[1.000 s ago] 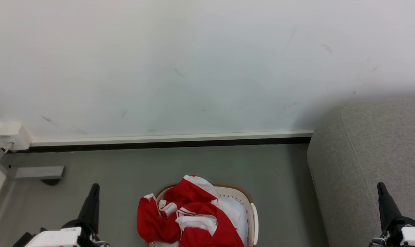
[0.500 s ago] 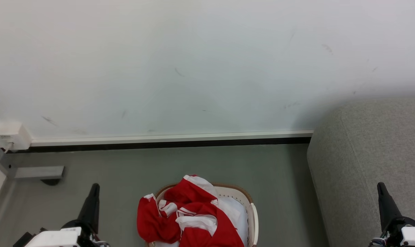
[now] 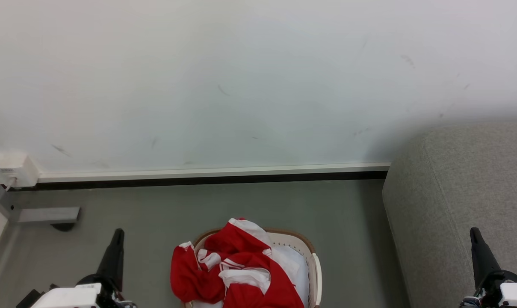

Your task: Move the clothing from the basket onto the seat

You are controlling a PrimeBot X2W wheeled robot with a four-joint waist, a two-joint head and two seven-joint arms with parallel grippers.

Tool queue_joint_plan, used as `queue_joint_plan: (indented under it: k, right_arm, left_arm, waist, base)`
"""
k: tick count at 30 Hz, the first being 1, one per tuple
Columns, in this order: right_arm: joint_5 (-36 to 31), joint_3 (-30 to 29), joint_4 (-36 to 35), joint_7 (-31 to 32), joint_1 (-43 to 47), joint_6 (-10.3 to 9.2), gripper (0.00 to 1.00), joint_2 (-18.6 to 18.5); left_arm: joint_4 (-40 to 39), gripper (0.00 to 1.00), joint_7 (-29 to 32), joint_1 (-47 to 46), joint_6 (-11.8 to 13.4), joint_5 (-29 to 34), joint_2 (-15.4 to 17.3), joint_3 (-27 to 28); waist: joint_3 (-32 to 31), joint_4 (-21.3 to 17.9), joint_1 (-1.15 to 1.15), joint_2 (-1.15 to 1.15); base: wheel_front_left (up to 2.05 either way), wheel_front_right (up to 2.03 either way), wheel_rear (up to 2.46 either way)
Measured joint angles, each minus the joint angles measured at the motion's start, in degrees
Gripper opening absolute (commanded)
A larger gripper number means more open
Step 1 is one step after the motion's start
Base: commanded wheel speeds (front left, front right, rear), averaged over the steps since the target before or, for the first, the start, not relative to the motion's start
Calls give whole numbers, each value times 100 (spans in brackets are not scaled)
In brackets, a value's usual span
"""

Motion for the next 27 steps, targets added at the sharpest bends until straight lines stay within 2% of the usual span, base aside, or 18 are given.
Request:
queue_joint_plan:
  k: [21,22,27]
  right_arm:
    - [0,0,0,0,0,0,0,0]
    - [0,1,0,0,0,0,100,0]
    - [-1,41,199,-13,174,0,100,87]
  left_arm:
    - [0,0,0,0,0,0,0,0]
    - [0,100,0,0,0,0,0,0]
    - [205,100,-21,186,20,9,-53,-25]
  waist:
    - [0,0,0,0]
    - [0,0,0,0]
    - [2,0,0,0]
  base:
    - [0,0,0]
    - [0,0,0]
    - [0,0,0]
